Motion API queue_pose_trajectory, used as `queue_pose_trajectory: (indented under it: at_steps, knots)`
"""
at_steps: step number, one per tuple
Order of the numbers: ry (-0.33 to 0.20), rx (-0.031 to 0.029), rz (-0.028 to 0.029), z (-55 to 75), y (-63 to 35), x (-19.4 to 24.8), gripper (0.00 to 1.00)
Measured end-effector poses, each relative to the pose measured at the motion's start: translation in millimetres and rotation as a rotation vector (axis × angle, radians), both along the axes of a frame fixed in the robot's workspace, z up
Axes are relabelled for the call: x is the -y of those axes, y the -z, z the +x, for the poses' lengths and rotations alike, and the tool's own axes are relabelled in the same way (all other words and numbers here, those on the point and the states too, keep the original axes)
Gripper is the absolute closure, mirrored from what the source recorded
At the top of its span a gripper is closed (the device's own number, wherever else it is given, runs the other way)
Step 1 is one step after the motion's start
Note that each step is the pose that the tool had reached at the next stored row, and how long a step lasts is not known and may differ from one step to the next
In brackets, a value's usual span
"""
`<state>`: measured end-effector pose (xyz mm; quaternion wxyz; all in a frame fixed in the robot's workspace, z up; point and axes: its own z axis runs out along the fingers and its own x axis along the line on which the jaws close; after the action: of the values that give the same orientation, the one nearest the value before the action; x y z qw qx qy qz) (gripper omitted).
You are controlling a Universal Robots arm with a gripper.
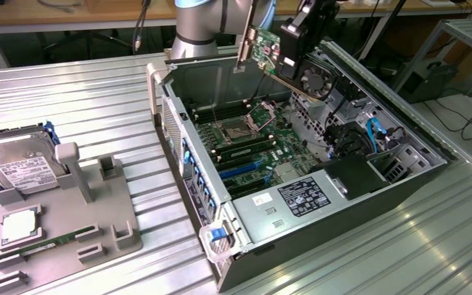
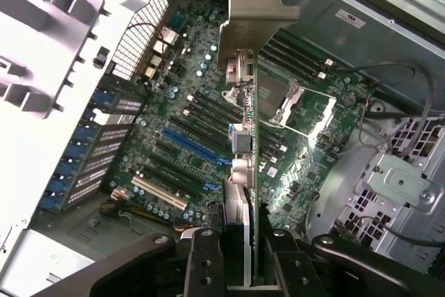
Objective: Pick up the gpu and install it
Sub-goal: 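Insert the gpu into the slot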
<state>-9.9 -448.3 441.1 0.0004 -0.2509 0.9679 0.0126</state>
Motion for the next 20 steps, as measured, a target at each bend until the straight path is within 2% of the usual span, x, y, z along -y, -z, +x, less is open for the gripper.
queue_pose_trajectory:
  at_steps: [9, 20]
  knots:
    - [-0.054, 0.0, 0.0, 0.0, 0.0, 0.0, 0.72]
    - [-0.15, 0.0, 0.0, 0.0, 0.0, 0.0, 0.72]
